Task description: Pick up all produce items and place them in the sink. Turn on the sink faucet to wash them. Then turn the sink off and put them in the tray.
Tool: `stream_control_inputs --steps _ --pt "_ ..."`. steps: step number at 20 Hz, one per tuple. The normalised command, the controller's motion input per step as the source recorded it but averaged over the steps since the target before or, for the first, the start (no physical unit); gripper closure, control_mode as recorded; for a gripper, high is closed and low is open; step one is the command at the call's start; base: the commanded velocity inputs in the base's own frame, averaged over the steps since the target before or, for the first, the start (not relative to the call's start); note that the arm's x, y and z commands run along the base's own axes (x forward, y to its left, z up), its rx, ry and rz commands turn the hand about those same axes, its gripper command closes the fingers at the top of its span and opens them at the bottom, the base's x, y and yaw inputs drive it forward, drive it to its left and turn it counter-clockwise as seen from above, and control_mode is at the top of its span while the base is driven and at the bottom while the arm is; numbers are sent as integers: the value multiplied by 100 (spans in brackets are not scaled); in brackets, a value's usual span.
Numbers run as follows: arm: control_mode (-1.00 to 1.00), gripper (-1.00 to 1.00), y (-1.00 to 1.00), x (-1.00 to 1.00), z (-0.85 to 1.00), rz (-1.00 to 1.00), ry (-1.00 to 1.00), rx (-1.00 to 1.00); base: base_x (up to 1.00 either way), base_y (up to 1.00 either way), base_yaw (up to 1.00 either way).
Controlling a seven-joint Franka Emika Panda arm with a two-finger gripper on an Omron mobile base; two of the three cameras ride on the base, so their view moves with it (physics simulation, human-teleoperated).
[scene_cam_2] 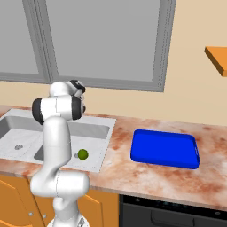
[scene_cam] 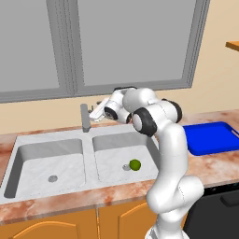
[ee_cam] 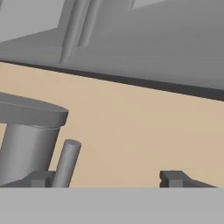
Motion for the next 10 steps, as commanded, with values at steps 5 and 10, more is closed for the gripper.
stream_control_inputs --steps 5,10 --pt "-100 -100 28 13 -2 0 0 0 0 0 0" --pt "-100 100 31 15 -5 0 0 0 0 0 0"
